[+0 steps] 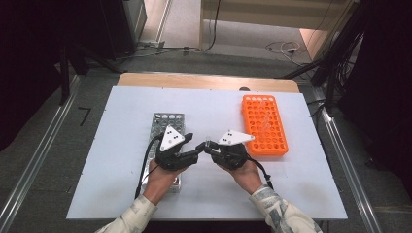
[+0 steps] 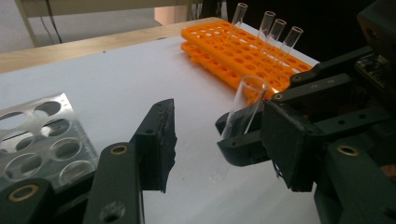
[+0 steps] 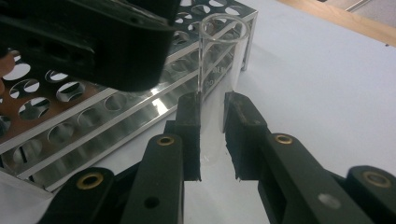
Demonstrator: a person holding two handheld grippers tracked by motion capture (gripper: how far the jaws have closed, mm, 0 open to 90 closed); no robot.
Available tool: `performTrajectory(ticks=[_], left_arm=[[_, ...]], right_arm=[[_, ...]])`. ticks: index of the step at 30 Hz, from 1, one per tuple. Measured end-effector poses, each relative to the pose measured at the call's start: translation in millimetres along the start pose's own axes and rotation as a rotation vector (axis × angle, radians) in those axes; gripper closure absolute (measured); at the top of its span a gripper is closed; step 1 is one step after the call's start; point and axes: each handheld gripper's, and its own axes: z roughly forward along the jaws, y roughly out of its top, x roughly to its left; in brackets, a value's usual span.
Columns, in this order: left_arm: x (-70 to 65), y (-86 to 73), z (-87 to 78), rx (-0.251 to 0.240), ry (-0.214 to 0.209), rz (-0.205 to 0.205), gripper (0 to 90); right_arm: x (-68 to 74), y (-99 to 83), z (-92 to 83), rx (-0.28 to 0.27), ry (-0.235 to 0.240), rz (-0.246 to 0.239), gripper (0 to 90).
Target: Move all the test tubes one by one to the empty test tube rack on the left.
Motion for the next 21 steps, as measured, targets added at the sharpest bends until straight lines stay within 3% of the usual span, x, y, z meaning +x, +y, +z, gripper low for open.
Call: performTrajectory(ticks=[7,21], left_arm=[[-9.1,2.8,8.4,0.002,-0.021,0.027,51.1],[-12.1,2.4,12.1,-0.001,-0.030,0.047,69.1]], right_arm=[[0.8,-0.1,-0.1,0.002,0.010,-0.002,73.5],[3.4,0.3,-0.1,0.001,0.026,-0.001,73.5]])
